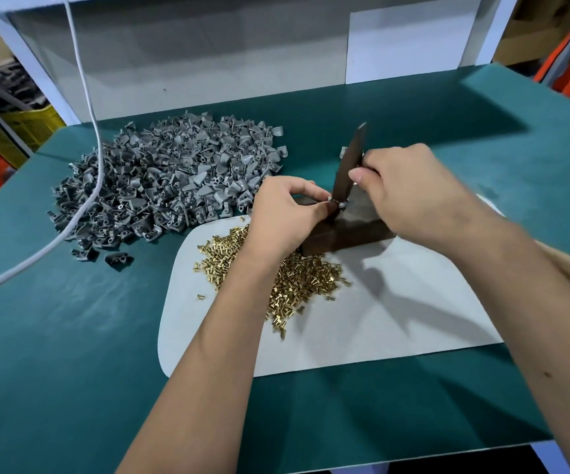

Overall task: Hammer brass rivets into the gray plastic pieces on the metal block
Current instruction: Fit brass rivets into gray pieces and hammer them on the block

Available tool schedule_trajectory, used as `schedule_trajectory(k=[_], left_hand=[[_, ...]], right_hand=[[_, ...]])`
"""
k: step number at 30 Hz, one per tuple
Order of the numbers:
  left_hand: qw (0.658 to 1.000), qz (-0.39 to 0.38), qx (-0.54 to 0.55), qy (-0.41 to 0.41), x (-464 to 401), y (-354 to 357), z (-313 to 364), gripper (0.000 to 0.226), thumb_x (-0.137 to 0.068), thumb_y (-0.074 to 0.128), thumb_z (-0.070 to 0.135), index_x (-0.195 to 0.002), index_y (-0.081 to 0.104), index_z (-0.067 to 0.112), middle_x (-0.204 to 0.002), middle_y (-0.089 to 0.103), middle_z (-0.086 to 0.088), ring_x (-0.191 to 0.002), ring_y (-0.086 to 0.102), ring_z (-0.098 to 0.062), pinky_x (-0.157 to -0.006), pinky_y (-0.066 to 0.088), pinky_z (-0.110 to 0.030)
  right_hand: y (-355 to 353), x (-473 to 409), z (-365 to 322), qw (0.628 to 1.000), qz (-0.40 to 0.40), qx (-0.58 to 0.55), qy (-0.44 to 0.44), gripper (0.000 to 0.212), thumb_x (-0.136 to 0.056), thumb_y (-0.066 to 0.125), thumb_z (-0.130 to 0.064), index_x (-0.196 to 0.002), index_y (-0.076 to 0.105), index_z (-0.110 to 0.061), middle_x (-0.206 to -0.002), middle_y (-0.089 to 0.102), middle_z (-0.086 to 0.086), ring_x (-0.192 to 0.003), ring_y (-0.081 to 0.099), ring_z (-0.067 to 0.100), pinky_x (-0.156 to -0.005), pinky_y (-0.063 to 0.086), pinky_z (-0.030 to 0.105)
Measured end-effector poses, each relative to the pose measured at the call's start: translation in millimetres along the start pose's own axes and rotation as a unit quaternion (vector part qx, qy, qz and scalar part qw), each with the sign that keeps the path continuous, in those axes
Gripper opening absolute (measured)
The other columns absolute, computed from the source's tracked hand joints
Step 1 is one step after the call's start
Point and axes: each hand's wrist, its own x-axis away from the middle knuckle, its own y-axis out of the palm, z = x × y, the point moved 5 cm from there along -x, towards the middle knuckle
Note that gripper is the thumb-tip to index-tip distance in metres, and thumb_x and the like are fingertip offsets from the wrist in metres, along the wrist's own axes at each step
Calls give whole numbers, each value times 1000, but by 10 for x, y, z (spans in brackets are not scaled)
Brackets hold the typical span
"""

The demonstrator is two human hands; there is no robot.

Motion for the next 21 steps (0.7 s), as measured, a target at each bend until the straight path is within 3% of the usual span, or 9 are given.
schedule_trajectory(k=[3, 6, 7, 11, 13, 15, 16, 19, 21], left_hand=[[1000, -3, -14, 9, 1, -2, 12, 7, -78, 87, 9, -83, 82, 12, -84, 68, 19, -94, 69, 2, -86, 53, -17], [1000, -3, -23, 10, -6, -10, 2, 8, -78, 87, 12, -85, 83, 15, -91, 70, 15, -108, 67, -3, -96, 50, -23], [1000, -4, -20, 8, -8, -10, -1, 8, -79, 87, 12, -85, 82, 14, -89, 70, 15, -104, 68, -3, -94, 51, -22], [1000, -5, -12, -1, -4, 3, 0, 7, -78, 88, 10, -82, 82, 12, -77, 68, 19, -84, 69, 0, -79, 53, -15], [1000, -2, -12, 3, -6, -4, -7, 8, -78, 88, 11, -83, 82, 13, -78, 69, 20, -87, 71, -3, -79, 53, -14], [1000, 0, -18, 8, -15, -5, -12, 8, -78, 88, 13, -83, 82, 15, -81, 70, 19, -92, 71, -4, -80, 52, -15], [1000, 0, -21, 8, -21, -7, -17, 8, -78, 88, 13, -83, 82, 15, -81, 71, 19, -91, 71, -3, -80, 53, -15], [1000, -11, -7, 3, -16, 2, -15, 8, -79, 87, 9, -83, 81, 12, -74, 68, 21, -73, 66, 10, -72, 52, -10], [1000, -10, -7, 3, -8, 7, -12, 8, -79, 87, 10, -83, 81, 12, -72, 68, 22, -72, 66, 10, -72, 52, -9]], right_hand=[[-75, -53, 60, 999, 8, 33, 18, 34, -107, 44, -39, -78, 48, -20, -84, 61, 15, -77, 55, 40, -69, 51, 44], [-213, -16, 54, 988, 148, -41, 8, 31, -104, 42, -41, -95, 59, -16, -82, 61, 17, -70, 53, 39, -66, 49, 43], [-176, 0, 39, 988, 149, -46, 5, 31, -105, 42, -40, -100, 60, -16, -83, 61, 18, -69, 51, 38, -66, 49, 44], [40, -15, 81, 999, 2, 33, 18, 25, -107, 43, -37, -91, 56, -23, -92, 66, 17, -81, 56, 41, -74, 52, 47], [-88, -43, 92, 998, 41, 33, 21, 29, -104, 44, -43, -85, 52, -23, -86, 64, 16, -77, 57, 41, -70, 53, 46], [-191, -10, 71, 991, 135, -14, 15, 33, -101, 40, -46, -94, 57, -19, -83, 62, 17, -73, 57, 42, -67, 52, 45], [-174, 5, 45, 990, 140, -22, 10, 34, -102, 39, -45, -99, 58, -17, -82, 62, 17, -73, 57, 43, -67, 51, 45], [66, -44, 35, 999, 4, 45, 5, 27, -108, 41, -38, -95, 56, -20, -94, 64, 19, -84, 58, 43, -74, 51, 47], [-4, -97, 83, 998, -13, 56, 19, 28, -106, 44, -41, -92, 58, -22, -91, 64, 16, -82, 57, 42, -72, 52, 46]])
